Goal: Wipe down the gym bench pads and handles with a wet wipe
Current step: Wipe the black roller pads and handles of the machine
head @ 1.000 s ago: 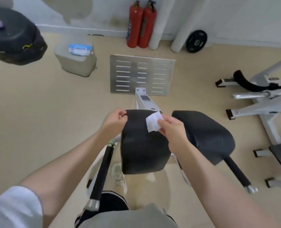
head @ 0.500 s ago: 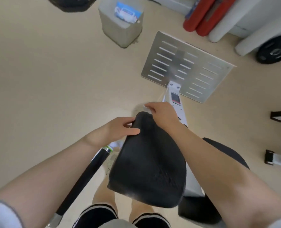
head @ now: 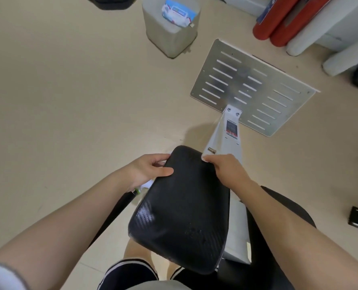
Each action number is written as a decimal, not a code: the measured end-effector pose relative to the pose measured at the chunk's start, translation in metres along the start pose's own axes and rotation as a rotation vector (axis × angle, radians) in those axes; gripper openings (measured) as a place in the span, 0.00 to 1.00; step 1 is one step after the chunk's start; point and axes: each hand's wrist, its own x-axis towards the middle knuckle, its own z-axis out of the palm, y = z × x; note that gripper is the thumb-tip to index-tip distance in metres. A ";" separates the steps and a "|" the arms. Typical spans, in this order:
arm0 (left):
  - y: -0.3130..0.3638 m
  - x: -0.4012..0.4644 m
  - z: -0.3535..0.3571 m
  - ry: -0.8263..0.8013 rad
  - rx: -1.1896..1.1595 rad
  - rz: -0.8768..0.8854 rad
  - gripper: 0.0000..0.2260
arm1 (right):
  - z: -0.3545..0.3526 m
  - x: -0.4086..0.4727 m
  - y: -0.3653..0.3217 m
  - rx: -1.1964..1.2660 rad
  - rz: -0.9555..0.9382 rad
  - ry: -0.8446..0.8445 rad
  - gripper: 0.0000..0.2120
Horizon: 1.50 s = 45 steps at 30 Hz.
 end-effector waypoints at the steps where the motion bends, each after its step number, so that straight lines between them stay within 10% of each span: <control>1: 0.001 0.000 0.000 0.005 -0.002 -0.008 0.15 | 0.002 -0.003 0.004 -0.017 0.046 0.009 0.20; 13: -0.002 0.002 -0.004 0.020 0.075 -0.035 0.18 | 0.011 0.026 -0.071 0.219 -0.171 0.006 0.19; 25: 0.008 -0.004 -0.007 -0.066 0.284 0.005 0.20 | 0.016 -0.014 -0.008 0.156 0.339 0.138 0.23; 35: 0.003 -0.015 -0.011 -0.014 0.364 -0.037 0.23 | 0.022 0.003 -0.080 0.230 -0.138 0.070 0.20; 45: 0.007 -0.018 -0.023 -0.209 0.395 -0.047 0.16 | 0.023 -0.006 -0.009 0.223 0.368 0.183 0.22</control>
